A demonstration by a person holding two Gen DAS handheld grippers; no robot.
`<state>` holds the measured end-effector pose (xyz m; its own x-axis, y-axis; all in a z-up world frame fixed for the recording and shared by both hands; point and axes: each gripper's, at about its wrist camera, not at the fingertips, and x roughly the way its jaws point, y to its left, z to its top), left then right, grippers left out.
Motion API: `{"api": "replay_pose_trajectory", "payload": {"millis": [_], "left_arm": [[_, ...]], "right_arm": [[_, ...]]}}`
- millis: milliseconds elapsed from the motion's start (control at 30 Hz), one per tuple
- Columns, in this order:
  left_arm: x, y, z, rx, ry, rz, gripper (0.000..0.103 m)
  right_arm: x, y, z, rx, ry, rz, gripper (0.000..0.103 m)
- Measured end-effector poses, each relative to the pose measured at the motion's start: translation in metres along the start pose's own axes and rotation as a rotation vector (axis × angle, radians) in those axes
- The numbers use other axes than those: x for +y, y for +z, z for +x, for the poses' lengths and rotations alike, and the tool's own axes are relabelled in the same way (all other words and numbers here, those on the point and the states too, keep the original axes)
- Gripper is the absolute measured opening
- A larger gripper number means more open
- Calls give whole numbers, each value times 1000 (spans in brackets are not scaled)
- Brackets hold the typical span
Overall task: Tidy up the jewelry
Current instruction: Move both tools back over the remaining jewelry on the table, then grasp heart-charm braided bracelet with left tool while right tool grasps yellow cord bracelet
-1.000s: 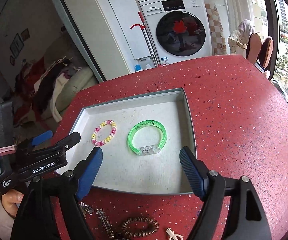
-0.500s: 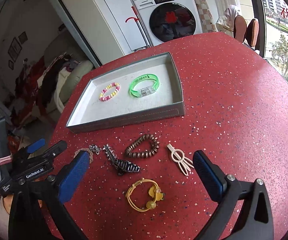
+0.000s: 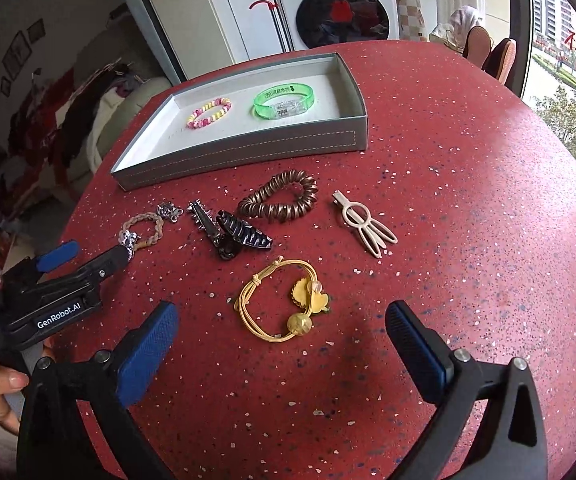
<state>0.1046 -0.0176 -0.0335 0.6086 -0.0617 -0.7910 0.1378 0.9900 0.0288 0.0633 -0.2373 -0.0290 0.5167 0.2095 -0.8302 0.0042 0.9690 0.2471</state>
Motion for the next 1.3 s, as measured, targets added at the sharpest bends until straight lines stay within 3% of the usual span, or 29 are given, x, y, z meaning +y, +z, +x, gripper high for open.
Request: {"api": "replay_pose_trajectory", "payload": {"millis": [133, 300, 333, 400, 467, 533, 600, 733, 800, 900, 967, 1300], "left_arm": [[-1, -1, 1, -1, 2, -5, 96], [-5, -1, 3, 3, -5, 4, 95], [-5, -1, 4, 4, -7, 6, 95], [-7, -1, 5, 11, -11, 8, 84], [-8, -1, 8, 24, -20, 3, 84], [-9, -2, 9, 26, -16, 4, 84], [-10, -2, 10, 27, -15, 7, 75], [-10, -3, 10, 27, -26, 5, 69], [-11, -4, 9, 24, -31, 6, 58], [-12, -4, 8, 21, -43, 11, 38], [-11, -4, 7, 19, -49, 12, 37], [7, -7, -8, 11, -146, -55, 37]], "right_arm": [[-1, 2, 4, 6, -21, 7, 103], [-6, 5, 5, -6, -62, 18, 101], [-8, 6, 6, -6, -65, 20, 96], [-9, 7, 8, 2, -70, 21, 89], [-10, 8, 13, 15, -77, 12, 74], [-6, 7, 15, 12, -107, -20, 70], [0, 5, 18, 13, -142, -65, 67], [10, 0, 19, 4, -182, -131, 63], [12, -1, 18, 5, -179, -137, 60], [14, -3, 16, 1, -169, -152, 43], [14, -3, 15, -1, -160, -148, 24], [-9, 0, 3, -22, -44, -15, 24]]}}
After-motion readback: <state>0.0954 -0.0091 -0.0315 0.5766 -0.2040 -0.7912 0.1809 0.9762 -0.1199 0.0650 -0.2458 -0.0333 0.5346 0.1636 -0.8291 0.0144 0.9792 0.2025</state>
